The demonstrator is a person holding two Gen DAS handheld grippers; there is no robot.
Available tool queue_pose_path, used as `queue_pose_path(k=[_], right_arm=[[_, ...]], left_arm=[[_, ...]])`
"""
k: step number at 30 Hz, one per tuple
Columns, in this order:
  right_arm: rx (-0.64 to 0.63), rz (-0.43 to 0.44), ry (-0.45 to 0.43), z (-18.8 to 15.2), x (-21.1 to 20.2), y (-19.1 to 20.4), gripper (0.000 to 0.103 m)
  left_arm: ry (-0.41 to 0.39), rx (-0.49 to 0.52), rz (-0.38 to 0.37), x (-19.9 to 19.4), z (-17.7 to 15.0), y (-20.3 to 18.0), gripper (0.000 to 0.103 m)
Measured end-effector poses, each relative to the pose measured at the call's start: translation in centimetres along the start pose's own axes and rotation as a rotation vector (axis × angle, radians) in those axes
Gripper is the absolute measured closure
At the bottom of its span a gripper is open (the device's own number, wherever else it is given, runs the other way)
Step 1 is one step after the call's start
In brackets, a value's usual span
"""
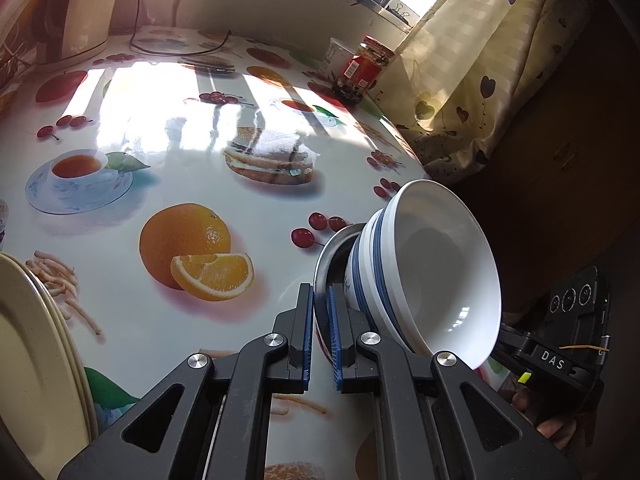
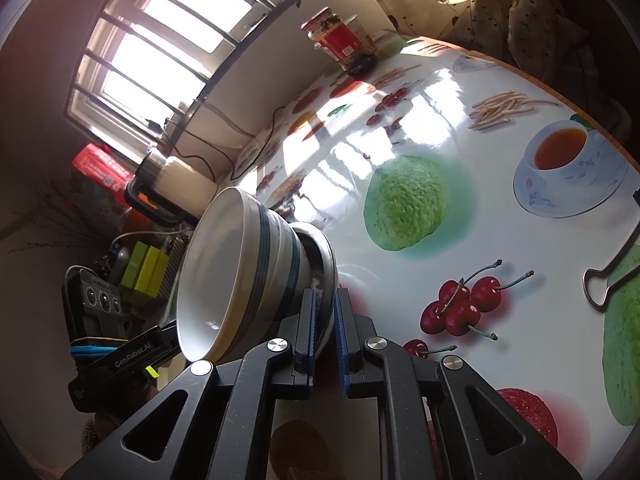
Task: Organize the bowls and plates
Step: 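Carry the bowl stack with both grippers toward the cream plate stack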
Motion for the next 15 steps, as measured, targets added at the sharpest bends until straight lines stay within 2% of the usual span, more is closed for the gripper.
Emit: queue_pose_path(k=[15], right_arm=[[-0.044,0.012,-0.004,0.4,-0.2,2.2,0.092]], left_arm=[[-0.052,-0.017,0.011,-2.3,-0.3,0.3,0.095]])
Point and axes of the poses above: each gripper's, at about its wrist camera, not at the fingertips, and x roughly the way its jaws point, y to its left, z to its top, the point moved 5 cm from there along x, roughly the way its jaws point, and after that the axes turned 15 degrees about y, right-handed, at the moved point
